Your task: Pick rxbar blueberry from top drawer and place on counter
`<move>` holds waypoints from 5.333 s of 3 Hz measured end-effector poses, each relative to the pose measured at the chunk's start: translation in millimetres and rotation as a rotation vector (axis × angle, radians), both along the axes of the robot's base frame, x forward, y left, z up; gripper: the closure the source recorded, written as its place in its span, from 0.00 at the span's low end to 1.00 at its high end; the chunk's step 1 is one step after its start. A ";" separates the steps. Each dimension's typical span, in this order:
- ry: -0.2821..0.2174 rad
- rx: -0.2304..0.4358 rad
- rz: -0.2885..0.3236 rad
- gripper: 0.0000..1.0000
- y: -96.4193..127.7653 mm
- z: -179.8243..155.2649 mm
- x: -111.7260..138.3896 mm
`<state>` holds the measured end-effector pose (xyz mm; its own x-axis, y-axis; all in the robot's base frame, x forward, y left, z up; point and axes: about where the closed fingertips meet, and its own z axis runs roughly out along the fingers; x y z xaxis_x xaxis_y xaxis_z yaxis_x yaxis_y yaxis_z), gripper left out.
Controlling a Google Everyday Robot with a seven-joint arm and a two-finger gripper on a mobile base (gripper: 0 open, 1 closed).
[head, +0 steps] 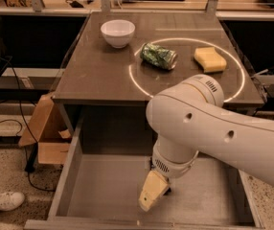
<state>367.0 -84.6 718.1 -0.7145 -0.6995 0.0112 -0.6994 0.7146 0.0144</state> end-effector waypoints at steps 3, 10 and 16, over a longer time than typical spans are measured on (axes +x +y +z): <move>0.062 -0.018 -0.065 0.00 -12.9 -40.5 6.1; 0.231 0.069 -0.281 0.00 -30.5 -51.6 10.8; 0.157 0.078 -0.425 0.00 -18.5 -60.2 -2.6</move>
Offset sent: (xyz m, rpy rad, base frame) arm 0.0118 -0.0112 -0.0417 -0.0112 0.0726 -0.0609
